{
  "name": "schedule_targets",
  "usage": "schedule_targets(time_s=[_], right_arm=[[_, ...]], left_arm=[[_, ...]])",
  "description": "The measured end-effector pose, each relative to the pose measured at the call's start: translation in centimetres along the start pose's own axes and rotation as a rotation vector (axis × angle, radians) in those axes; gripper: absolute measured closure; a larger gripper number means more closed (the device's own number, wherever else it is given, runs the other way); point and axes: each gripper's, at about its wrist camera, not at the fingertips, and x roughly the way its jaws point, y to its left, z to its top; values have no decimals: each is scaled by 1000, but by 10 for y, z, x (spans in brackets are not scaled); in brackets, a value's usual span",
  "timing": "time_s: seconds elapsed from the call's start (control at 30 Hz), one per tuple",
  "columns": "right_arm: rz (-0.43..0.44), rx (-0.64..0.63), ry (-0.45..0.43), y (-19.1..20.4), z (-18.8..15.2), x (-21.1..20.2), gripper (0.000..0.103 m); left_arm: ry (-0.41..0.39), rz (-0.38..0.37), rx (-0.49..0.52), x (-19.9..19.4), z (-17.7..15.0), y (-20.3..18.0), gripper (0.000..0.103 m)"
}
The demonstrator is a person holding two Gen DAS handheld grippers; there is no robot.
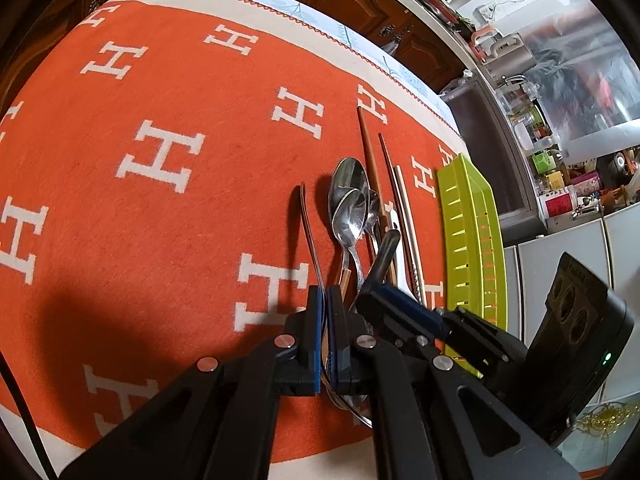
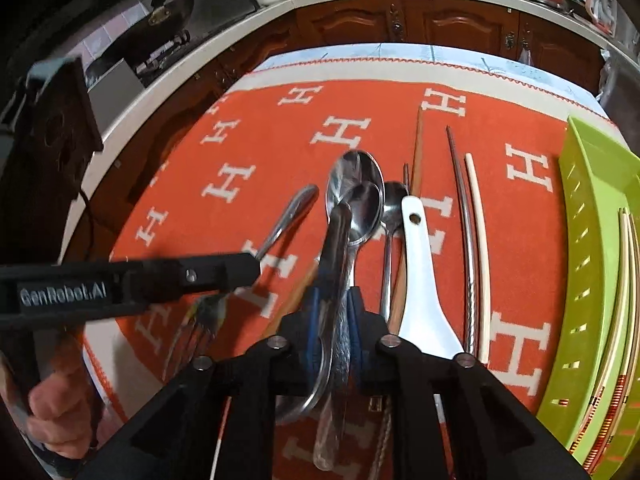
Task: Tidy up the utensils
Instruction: 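Lift the fork with the left tool while the right tool lifts the spoons, then carry the fork and spoons over the green tray and open both tools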
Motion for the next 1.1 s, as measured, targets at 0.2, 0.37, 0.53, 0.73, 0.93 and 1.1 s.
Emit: schedule_targets(time_s=[0.2, 0.37, 0.53, 0.73, 0.93, 1.1], right_arm=[[-4, -34, 3, 5, 7, 6, 85], [39, -45, -19, 9, 7, 8, 90], [98, -2, -63, 4, 1, -2, 92], [198, 73, -162, -9, -4, -44, 99], [163, 98, -252, -24, -10, -92, 99], [75, 141, -308, -43, -17, -134, 99]], left_arm=[[-2, -5, -1, -1, -1, 1, 103], [-2, -6, 13, -2, -3, 0, 103], [-24, -16, 39, -11, -7, -7, 103], [-73, -36, 93, -29, -8, -23, 103], [-100, -62, 155, -40, -10, -48, 103], [-107, -83, 210, -44, -10, -80, 103]])
